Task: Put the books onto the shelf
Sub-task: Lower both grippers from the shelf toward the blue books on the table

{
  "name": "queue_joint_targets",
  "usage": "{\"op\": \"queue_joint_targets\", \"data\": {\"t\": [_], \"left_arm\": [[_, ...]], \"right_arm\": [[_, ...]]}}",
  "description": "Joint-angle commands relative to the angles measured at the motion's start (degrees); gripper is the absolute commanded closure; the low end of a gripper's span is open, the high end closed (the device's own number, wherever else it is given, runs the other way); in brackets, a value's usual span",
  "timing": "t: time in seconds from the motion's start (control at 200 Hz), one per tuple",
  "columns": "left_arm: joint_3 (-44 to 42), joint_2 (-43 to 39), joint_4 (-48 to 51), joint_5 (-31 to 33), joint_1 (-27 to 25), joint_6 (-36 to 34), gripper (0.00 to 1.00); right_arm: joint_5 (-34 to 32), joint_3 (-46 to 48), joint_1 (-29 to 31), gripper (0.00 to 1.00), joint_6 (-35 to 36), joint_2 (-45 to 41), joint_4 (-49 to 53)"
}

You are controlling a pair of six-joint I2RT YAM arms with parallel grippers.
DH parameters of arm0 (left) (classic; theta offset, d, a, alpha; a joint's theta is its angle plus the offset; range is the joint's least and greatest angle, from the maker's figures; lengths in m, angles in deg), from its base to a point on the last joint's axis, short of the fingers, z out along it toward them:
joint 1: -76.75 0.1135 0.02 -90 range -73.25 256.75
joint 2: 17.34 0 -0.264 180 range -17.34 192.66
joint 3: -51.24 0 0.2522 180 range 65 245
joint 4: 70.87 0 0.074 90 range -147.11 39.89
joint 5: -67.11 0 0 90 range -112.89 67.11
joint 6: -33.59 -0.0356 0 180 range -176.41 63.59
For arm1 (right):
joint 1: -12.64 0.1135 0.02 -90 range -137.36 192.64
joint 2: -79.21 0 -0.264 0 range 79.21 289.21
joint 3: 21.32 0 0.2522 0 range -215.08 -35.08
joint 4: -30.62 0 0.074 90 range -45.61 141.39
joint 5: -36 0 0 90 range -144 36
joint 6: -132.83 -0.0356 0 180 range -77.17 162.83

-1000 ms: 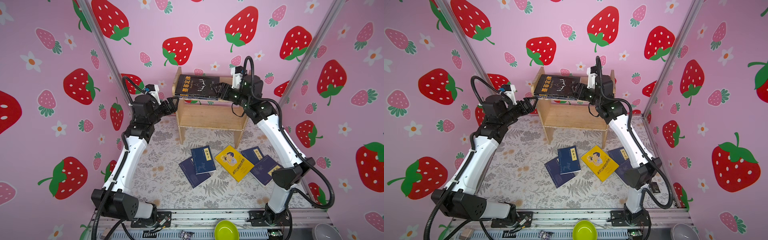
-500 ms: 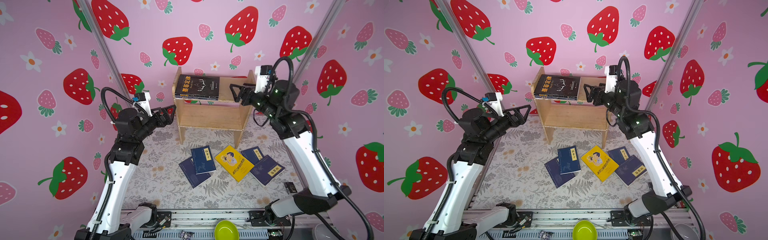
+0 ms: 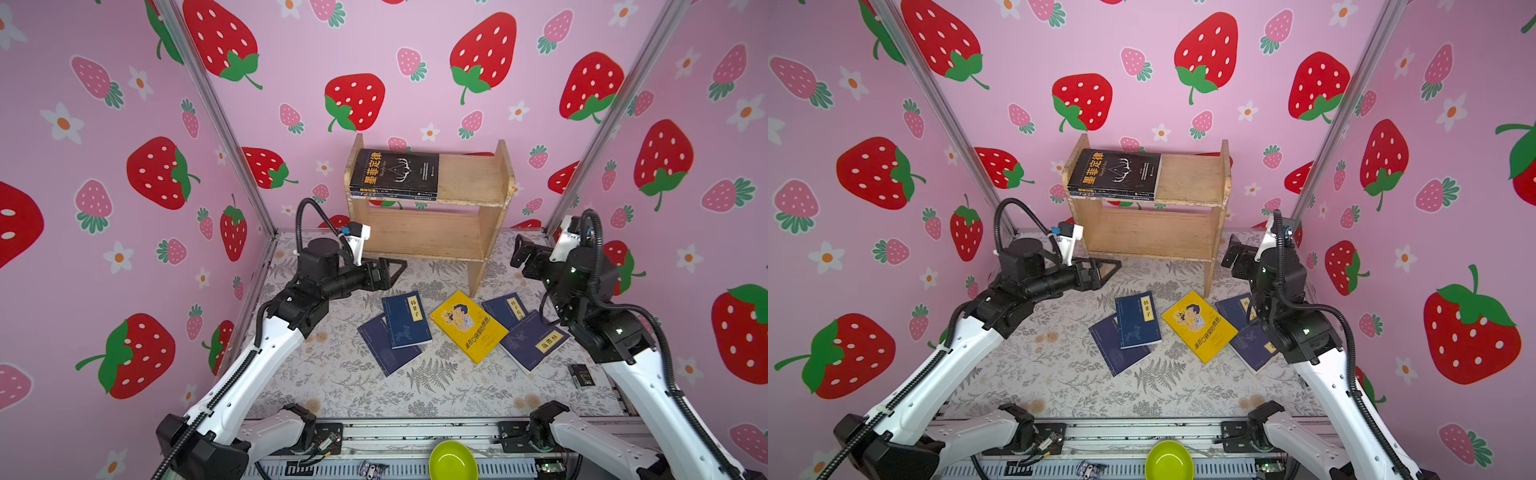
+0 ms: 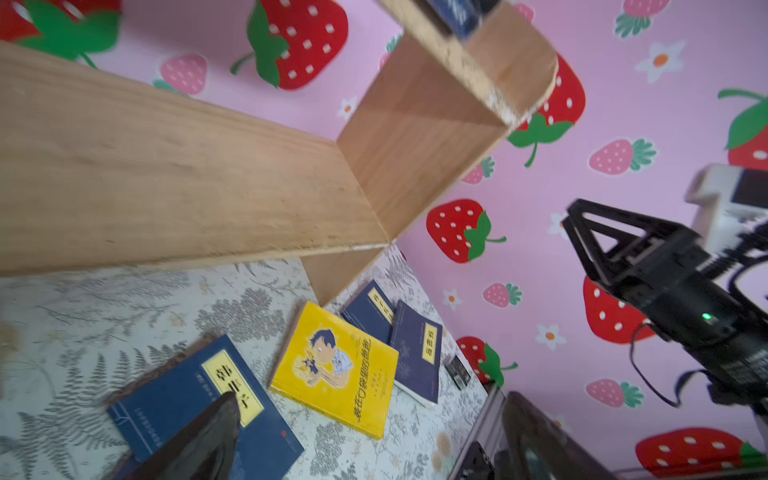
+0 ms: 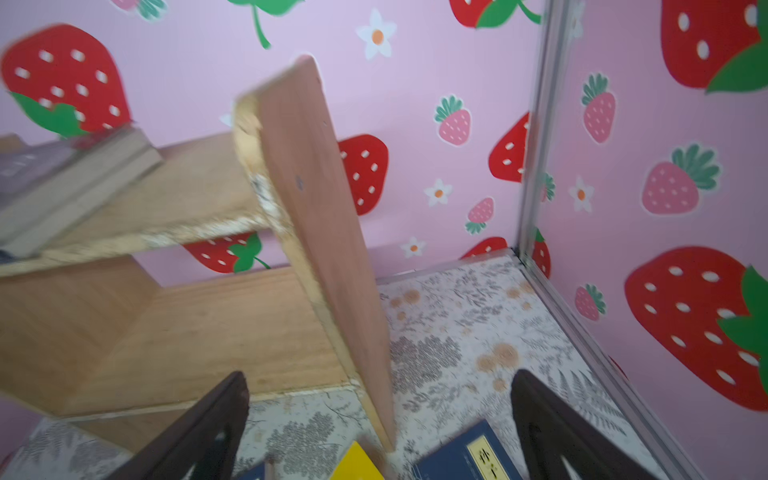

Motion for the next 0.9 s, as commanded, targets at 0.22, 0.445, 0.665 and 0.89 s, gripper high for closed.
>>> {"op": "queue_joint_targets", "data": {"t": [0.22,0.445,0.665,0.89], "left_arm": [[-4.0,6.8,-5.4,7.8,-11.0,0.7,0.01],[-7.8,10.5,-7.5,10.8,-12.4,4.9,0.0],[-15.2,10.0,-1.9,24.4,-12.5,13.5,0.01],[-24.1,9.9,-6.4,25.4,-11.7,21.1,0.0]], "right_arm": [[3.7,14.3,-14.9,0.0,-13.7,-0.8,8.8],[21.4,26.3,-23.7,0.01,-12.6,-4.8,-1.1],[40.0,30.9,-23.6,0.09,-6.8,2.8,-10.2],[47.3,36.9,-17.7,0.12,-9.5,5.7,-22.0]]}}
